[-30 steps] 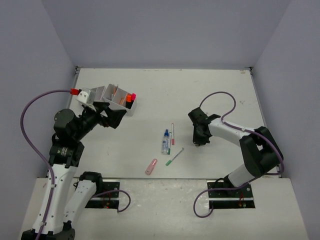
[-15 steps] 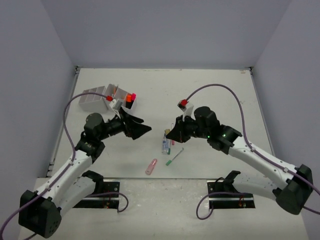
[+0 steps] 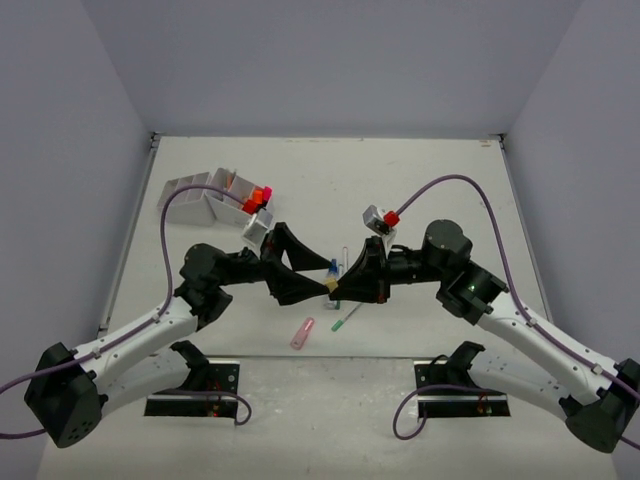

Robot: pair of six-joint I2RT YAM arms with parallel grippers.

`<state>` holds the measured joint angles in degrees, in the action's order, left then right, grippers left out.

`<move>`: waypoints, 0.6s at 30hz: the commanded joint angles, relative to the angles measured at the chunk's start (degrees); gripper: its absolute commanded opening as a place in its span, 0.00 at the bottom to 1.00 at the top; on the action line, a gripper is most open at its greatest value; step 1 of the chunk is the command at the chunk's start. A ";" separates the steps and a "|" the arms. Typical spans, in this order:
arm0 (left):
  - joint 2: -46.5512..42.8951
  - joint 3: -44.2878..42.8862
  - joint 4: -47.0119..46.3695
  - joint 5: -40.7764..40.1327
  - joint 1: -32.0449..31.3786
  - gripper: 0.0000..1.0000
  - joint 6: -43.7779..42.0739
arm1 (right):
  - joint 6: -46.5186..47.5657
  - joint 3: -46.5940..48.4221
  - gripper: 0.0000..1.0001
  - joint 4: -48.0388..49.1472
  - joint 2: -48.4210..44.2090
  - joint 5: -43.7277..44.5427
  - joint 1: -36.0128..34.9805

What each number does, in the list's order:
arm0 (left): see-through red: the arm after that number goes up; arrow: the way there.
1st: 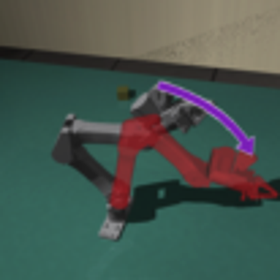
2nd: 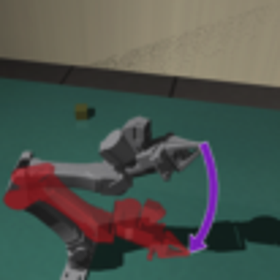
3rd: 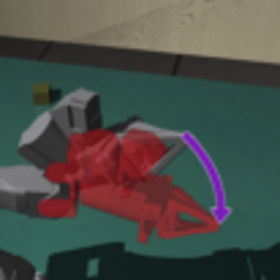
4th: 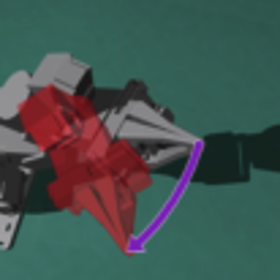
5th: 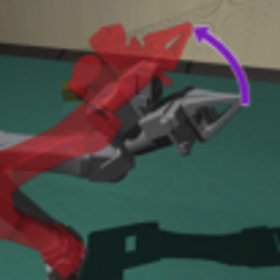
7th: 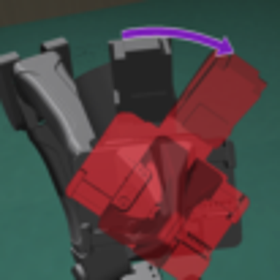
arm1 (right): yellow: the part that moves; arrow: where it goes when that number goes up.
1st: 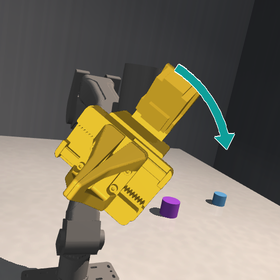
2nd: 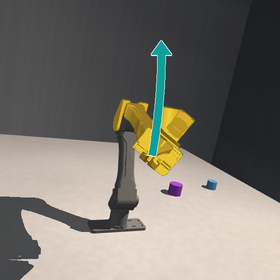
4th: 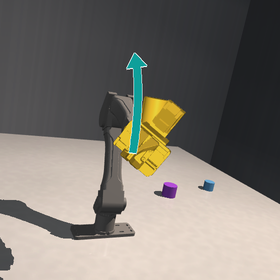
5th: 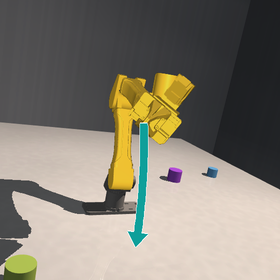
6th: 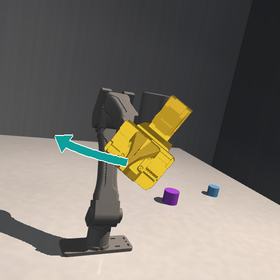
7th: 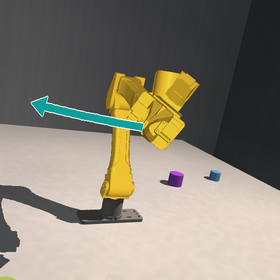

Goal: Sort the stationery into containers
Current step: Pick up the stationery from the center of the board, then place the stationery in the storage box.

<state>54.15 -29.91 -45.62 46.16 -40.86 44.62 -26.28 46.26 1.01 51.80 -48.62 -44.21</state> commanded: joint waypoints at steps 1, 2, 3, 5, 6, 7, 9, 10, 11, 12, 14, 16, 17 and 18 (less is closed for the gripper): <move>0.76 -2.44 -4.42 -1.37 -0.67 0.68 1.41 | 0.77 0.67 0.00 1.89 -1.24 -2.03 0.17; 0.82 -2.48 -4.43 -1.53 -0.71 0.62 1.55 | 0.79 0.79 0.00 1.74 -1.26 -1.81 0.13; 0.87 -2.53 -4.48 -1.68 -0.72 0.55 1.70 | 0.80 0.94 0.00 1.53 -1.26 -1.56 0.09; 0.87 -2.80 -4.47 -1.77 -0.80 0.47 1.80 | 0.98 1.34 0.00 0.57 -0.89 -0.91 0.17; 0.87 -2.88 -4.40 -1.77 -0.80 0.35 1.88 | 1.06 1.64 0.00 0.48 -0.73 -0.69 0.17; 0.87 -2.97 -4.48 -1.77 -0.80 0.27 1.88 | 1.15 1.74 0.00 0.48 -0.55 -0.67 0.17; 0.87 -3.27 -4.33 -1.53 -0.78 0.07 1.88 | 1.15 2.14 0.00 0.24 -0.08 0.08 0.11; 0.82 -3.45 -4.04 -1.38 -0.85 0.02 1.75 | 1.19 2.39 0.00 0.00 0.14 0.94 0.13; 0.78 -3.62 -3.69 -1.22 -0.89 0.00 1.55 | 1.23 2.60 0.00 -0.28 0.32 1.68 0.17; 0.76 -3.87 -3.06 -1.10 -0.87 0.00 1.27 | 1.23 2.65 0.00 -0.56 0.36 1.90 0.17; 0.63 -4.92 -0.04 -0.89 -0.80 0.00 -0.34 | 1.49 3.04 0.00 -0.83 0.56 3.04 0.17; 0.46 -6.09 3.41 -1.11 -0.80 0.00 -1.92 | 1.59 3.21 0.00 -2.06 0.30 4.26 0.17; 0.27 -6.65 5.00 -1.19 -0.80 0.00 -2.86 | 1.66 3.22 0.02 -2.56 0.08 4.96 0.17; 0.02 -7.13 6.33 -1.26 -0.82 0.00 -3.91 | 1.77 3.22 0.03 -2.88 -0.15 5.62 0.19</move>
<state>55.04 -32.67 -44.26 45.84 -41.51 45.30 -25.68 47.07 -0.34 51.47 -46.63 -43.75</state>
